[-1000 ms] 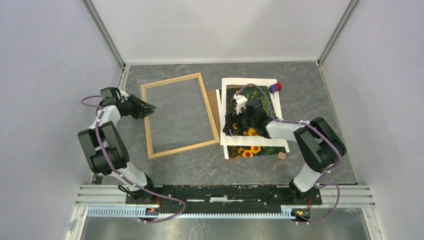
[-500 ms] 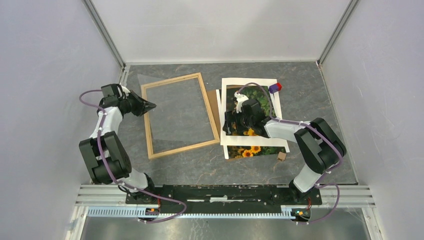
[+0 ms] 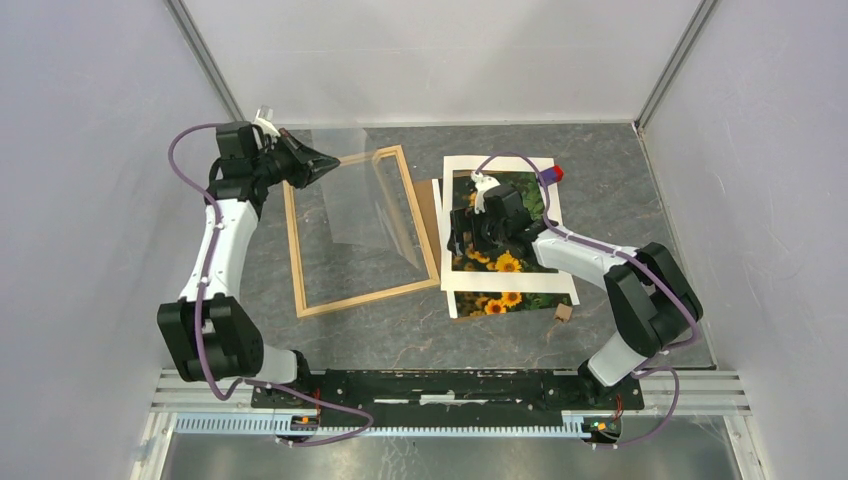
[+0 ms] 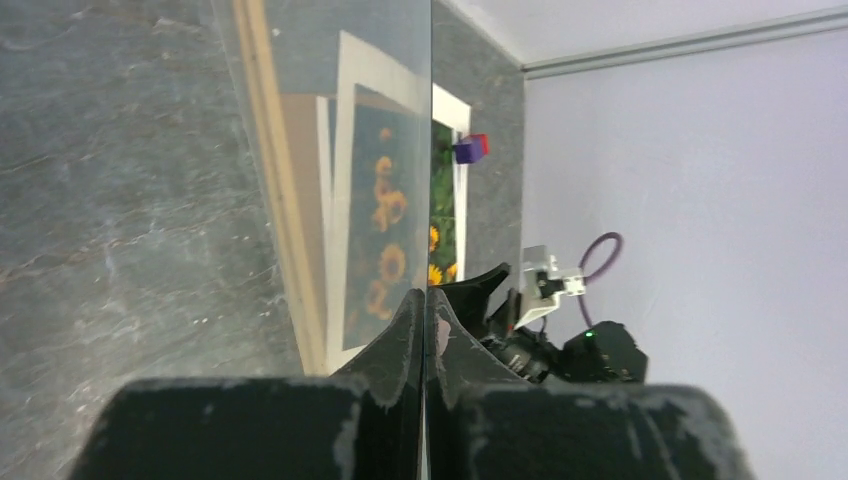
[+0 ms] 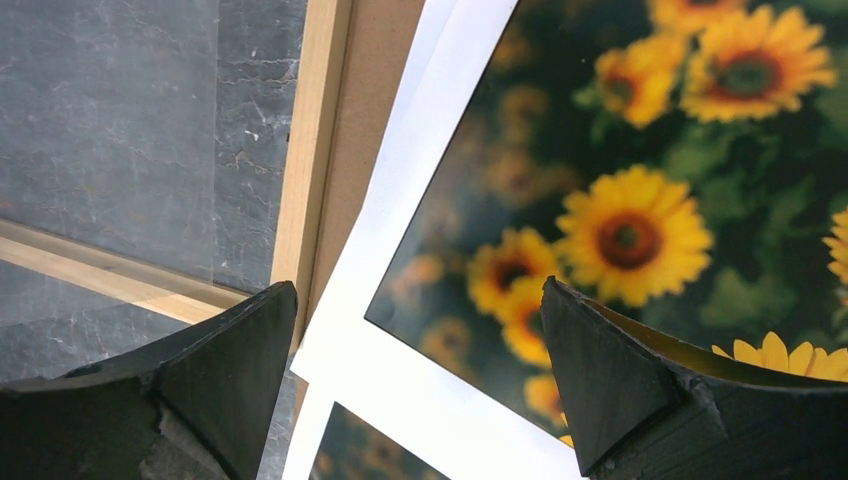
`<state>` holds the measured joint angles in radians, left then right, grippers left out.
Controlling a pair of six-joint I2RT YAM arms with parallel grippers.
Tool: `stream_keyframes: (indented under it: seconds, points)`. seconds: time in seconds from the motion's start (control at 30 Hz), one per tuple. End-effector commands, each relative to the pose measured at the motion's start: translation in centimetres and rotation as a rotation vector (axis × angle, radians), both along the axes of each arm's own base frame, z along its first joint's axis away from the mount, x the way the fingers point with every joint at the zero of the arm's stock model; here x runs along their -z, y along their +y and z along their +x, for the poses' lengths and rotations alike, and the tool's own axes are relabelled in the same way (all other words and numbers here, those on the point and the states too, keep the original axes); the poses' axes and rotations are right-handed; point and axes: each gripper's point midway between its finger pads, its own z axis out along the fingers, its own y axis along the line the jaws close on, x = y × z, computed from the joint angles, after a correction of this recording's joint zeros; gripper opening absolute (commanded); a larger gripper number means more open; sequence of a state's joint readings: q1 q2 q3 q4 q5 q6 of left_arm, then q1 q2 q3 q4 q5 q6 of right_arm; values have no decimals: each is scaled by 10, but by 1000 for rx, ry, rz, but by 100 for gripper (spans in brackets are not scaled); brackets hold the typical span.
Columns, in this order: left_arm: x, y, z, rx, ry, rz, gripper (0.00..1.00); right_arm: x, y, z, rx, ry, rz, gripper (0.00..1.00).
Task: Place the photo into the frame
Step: Place the photo frame item in the photo frame.
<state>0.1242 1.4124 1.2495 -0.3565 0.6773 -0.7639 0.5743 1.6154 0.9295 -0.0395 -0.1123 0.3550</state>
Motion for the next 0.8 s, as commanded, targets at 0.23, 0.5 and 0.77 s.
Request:
stream_keyframes:
  seconds: [0.23, 0.5, 0.77]
  points:
    - [-22, -24, 1, 97, -10, -225, 2, -18, -4, 22, 19, -73, -1, 98]
    - [102, 8, -1, 122, 203, -136, 2, -3, -14, 22, 16, -32, 6, 98]
    - [164, 37, -12, 101, 301, 5, 2, 5, -15, 25, 5, -16, 45, 98]
